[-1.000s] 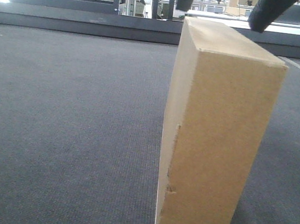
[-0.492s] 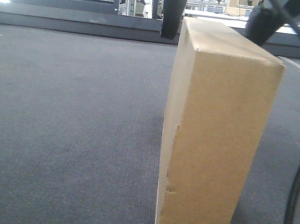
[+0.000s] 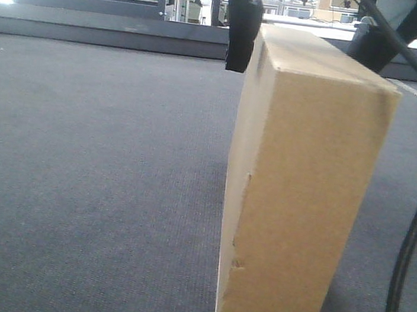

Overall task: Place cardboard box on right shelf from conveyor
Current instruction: 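Lower the open right gripper around the top of the cardboard box, then close the right gripper on the box and lift it off the belt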

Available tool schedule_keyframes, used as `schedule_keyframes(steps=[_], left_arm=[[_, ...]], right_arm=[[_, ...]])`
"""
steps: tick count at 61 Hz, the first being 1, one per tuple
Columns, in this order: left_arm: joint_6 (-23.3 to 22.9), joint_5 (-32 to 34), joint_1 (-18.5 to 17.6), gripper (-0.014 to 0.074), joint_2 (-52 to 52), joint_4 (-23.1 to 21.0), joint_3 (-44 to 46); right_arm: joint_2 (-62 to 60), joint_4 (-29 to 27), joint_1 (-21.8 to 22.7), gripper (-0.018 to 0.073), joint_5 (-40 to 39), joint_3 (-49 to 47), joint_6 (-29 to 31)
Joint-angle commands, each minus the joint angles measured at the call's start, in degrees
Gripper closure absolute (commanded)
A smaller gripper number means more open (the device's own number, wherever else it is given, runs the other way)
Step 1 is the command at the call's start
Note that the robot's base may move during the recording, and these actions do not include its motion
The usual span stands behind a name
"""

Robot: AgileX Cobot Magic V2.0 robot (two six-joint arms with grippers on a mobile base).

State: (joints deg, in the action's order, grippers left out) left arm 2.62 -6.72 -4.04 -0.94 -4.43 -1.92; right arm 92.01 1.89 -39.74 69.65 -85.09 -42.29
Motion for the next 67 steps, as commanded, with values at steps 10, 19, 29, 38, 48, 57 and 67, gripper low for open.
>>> schedule_keyframes(steps=[10, 19, 29, 38, 48, 57, 67], left_arm=[[0.0, 4.8, 0.0, 0.0713, -0.3, -0.3, -0.3], [0.0, 4.8, 0.0, 0.0713, -0.3, -0.3, -0.3], [0.0, 4.8, 0.0, 0.0713, -0.3, -0.3, -0.3], [0.0, 4.8, 0.0, 0.0713, -0.3, -0.3, -0.3], [0.0, 4.8, 0.0, 0.0713, -0.3, -0.3, -0.3], [0.0, 4.8, 0.0, 0.0713, -0.3, -0.3, -0.3], [0.0, 4.8, 0.0, 0.0713, -0.3, -0.3, -0.3]], right_arm=[[-2.3, 0.3, 0.0, 0.0064, -0.6, -2.1, 0.4], [-2.3, 0.3, 0.0, 0.0451, -0.1, -2.1, 0.4], [-3.5, 0.3, 0.0, 0.049, -0.1, -2.1, 1.0], [-6.9, 0.4, 1.4, 0.0491, -0.8, -2.1, 3.1], [-12.2, 0.5, 5.4, 0.0491, -4.1, -1.8, 11.5], [-19.0, 0.5, 10.5, 0.0491, -13.0, 3.3, 21.4], [-28.6, -2.9, 18.8, 0.0491, -27.1, 13.9, 27.7]])
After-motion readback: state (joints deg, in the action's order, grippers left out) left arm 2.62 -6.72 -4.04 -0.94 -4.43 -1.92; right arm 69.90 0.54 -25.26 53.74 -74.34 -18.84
